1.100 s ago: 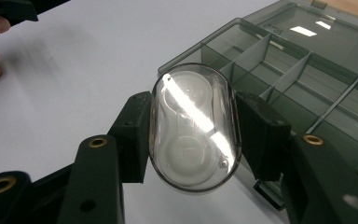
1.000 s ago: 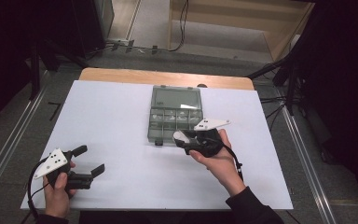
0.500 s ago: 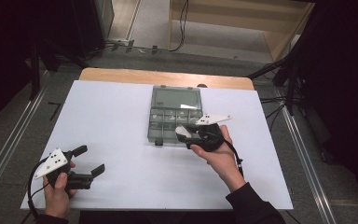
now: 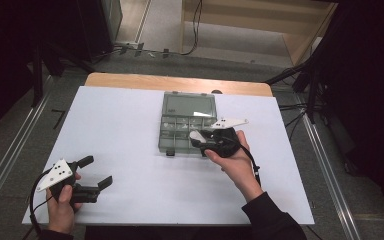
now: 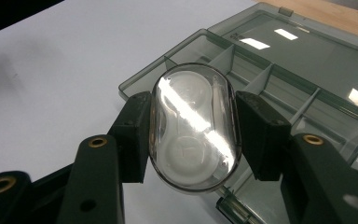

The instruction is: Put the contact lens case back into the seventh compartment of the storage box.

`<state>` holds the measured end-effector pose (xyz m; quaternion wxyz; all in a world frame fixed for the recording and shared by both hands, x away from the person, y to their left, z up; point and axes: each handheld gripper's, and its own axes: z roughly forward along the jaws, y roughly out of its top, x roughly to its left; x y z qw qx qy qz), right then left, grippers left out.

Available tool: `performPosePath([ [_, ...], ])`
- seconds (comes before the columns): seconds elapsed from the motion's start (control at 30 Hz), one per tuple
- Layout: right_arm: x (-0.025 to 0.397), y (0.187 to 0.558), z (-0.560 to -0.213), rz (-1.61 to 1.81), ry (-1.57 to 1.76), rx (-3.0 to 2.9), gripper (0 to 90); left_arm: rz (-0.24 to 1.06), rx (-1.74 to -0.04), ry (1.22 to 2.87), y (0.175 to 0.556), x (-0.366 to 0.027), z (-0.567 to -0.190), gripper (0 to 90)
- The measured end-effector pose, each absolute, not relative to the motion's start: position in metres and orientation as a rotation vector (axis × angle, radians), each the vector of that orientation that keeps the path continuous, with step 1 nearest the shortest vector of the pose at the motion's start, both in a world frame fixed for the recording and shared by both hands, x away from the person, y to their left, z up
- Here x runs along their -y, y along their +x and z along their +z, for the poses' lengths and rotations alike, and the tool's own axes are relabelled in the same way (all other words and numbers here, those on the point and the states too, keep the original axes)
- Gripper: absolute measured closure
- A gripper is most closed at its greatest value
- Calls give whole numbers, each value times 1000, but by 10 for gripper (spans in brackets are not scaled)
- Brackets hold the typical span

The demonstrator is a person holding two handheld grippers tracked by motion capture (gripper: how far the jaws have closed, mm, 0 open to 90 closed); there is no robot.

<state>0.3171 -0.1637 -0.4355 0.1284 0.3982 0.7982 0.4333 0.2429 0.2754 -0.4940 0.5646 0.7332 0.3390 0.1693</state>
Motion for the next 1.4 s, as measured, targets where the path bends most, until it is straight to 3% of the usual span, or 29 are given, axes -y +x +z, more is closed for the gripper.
performPosePath([
  [1.4, 161, 353, -466, 1102, 1256, -2311, 468, 396, -796, 1723, 243, -275, -494, 0],
])
